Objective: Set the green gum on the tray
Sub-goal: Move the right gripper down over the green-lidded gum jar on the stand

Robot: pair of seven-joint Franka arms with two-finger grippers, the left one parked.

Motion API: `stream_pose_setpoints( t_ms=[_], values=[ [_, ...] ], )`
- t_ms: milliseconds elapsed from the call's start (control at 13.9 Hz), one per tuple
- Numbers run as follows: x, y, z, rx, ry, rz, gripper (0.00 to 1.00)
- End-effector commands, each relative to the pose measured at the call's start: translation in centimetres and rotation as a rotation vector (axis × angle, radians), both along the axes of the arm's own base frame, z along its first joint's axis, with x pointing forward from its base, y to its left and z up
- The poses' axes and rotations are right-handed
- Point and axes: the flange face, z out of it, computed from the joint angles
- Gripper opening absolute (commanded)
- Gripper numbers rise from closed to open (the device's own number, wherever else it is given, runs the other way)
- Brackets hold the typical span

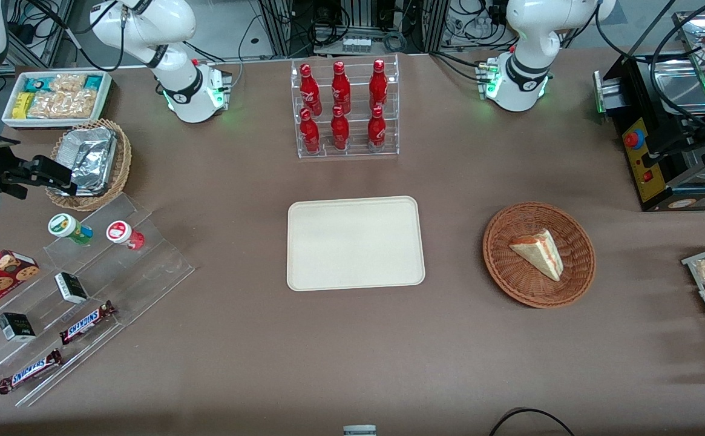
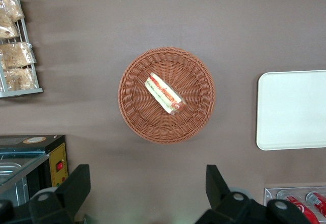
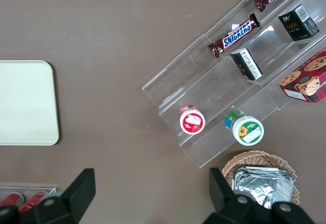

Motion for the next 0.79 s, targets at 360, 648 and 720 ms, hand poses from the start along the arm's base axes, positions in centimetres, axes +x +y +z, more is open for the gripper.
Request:
stream_pose_setpoints(
  t_ms=[360,648,720],
  values=[
    [0.3,-1.3,-1.9,-0.005,0.02,-0.036,0.99],
    [-0.7,-5.5,-5.7,0.004,-0.001,0.034,0.99],
    [-1.0,-6.6,-6.7,0.001,-0.025,0.092,0.99]
  ],
)
